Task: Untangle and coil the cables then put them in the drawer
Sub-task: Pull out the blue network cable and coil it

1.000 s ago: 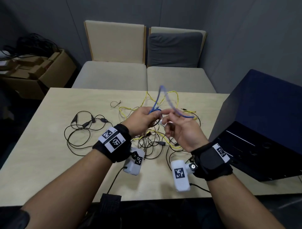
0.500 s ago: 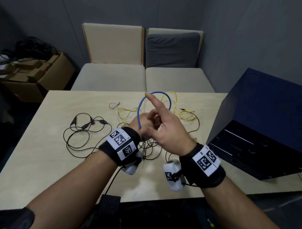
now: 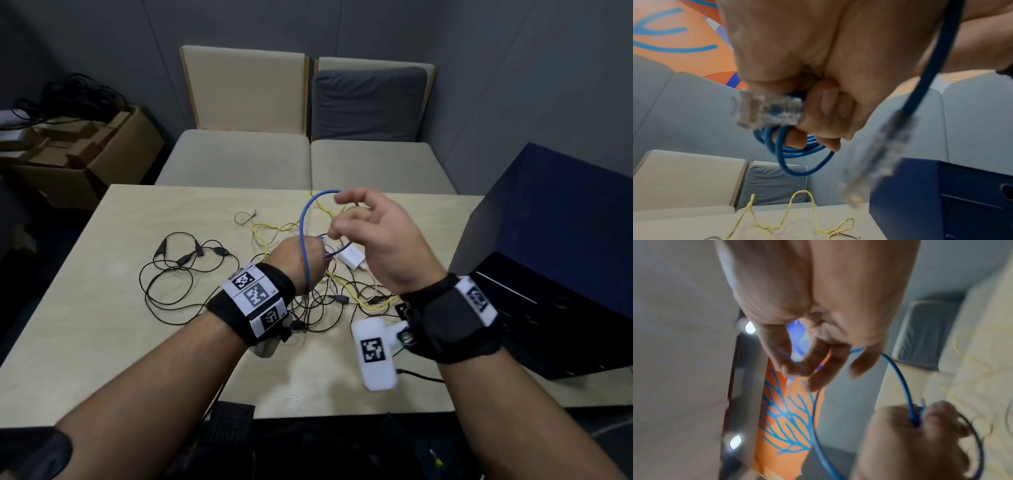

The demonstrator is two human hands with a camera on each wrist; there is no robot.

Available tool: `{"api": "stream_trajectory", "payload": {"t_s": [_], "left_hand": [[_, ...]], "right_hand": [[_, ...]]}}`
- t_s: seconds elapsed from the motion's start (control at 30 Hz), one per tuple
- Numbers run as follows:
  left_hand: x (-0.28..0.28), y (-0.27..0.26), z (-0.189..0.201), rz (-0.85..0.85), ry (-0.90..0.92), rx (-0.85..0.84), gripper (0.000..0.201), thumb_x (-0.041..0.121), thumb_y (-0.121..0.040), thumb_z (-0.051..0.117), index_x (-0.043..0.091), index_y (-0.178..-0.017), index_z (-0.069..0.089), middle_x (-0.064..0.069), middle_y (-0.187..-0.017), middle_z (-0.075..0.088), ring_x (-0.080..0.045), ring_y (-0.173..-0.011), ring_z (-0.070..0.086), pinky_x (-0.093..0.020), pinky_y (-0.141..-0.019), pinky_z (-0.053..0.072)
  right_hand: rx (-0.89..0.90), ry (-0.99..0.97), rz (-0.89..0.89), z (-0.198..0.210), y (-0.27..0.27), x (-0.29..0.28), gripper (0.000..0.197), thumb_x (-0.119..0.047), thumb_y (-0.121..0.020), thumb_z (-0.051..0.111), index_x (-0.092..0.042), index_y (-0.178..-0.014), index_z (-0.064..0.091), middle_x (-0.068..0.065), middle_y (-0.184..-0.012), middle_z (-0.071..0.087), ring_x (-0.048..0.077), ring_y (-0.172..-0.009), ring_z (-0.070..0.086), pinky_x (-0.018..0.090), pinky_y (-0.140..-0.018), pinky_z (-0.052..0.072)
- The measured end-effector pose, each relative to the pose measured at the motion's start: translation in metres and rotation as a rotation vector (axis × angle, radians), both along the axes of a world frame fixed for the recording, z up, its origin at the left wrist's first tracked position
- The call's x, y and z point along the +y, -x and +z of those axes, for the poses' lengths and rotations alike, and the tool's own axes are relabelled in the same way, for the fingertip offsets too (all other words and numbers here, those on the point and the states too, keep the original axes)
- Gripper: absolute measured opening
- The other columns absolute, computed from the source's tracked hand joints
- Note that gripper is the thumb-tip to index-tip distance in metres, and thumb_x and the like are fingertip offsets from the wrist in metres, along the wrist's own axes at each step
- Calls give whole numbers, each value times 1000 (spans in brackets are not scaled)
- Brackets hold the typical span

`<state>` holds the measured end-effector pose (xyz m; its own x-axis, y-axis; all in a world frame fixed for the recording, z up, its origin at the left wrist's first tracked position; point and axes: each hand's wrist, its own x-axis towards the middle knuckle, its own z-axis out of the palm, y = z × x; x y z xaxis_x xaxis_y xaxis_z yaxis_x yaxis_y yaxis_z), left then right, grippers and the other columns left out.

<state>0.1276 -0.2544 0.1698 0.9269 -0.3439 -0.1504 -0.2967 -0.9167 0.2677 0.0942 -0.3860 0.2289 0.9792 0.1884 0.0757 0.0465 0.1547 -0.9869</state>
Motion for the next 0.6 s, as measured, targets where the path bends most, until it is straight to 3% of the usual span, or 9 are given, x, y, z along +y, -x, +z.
{"api": "stream_trajectory", "payload": {"t_s": [0.07,0.1,0.17,0.2,0.27,0.33,0.43,0.5,0.6], "left_hand": [[2,-3,-2,42,-31,27,20,30,-99,42,13,-88,46,-8,-89,59,-29,-87,59,-35,-67,43],[2,-2,-3,6,-50,4,20,29,-99,41,13,-89,46,-8,-88,59,-28,-86,59,-34,-66,42],[0,0,-3,-28,-18,-27,18,26,-97,42,12,-96,53,-9,-91,63,-29,-85,61,-33,-64,42],[-2,1,-5,-61,47,-38,17,24,-95,42,13,-98,55,-8,-92,64,-29,-84,61,-33,-63,43],[-6,4,-2,-103,99,-36,11,20,-91,45,14,-90,54,-7,-88,62,-27,-77,56,-32,-62,41],[-7,6,6,-69,40,-22,16,24,-94,45,12,-87,52,-9,-88,60,-27,-77,52,-32,-64,36],[0,1,8,5,27,-9,28,32,-97,43,9,-95,59,-12,-92,62,-30,-89,56,-33,-70,38],[9,-4,9,73,162,91,31,32,-95,47,6,-87,61,-13,-82,61,-29,-80,57,-32,-65,39],[23,-7,9,183,611,384,36,29,-91,57,-5,-78,60,-6,-59,51,-22,-54,48,-27,-53,33]], "right_hand": [[-9,-134,70,8,0,-11,41,-28,-83,66,-16,-118,49,1,-65,60,18,-62,59,26,-65,49],[-56,-70,106,10,0,-14,47,-45,-83,66,-27,-123,47,2,-67,60,20,-61,59,28,-63,50],[-157,286,140,10,0,-12,56,-73,-74,51,-46,-124,46,6,-67,59,16,-58,59,27,-60,50],[-181,460,138,8,0,-8,61,-80,-70,43,-46,-121,50,7,-67,59,12,-56,58,24,-59,48],[-192,651,82,0,-2,0,76,-85,-69,29,-25,-102,62,7,-67,59,9,-57,55,25,-60,46],[-190,686,-4,-6,-3,0,78,-78,-80,33,-4,-80,55,15,-65,57,15,-55,54,33,-60,45],[-171,661,-149,-11,-8,-16,52,-42,-92,57,4,-69,46,26,-65,57,11,-47,52,36,-58,45],[-165,676,-214,-14,-15,-35,43,-31,-92,61,2,-68,46,21,-59,59,10,-48,50,31,-56,41],[-91,631,-290,-31,-26,-67,35,-24,-92,59,-3,-70,42,8,-52,46,16,-45,49,27,-50,39]]}}
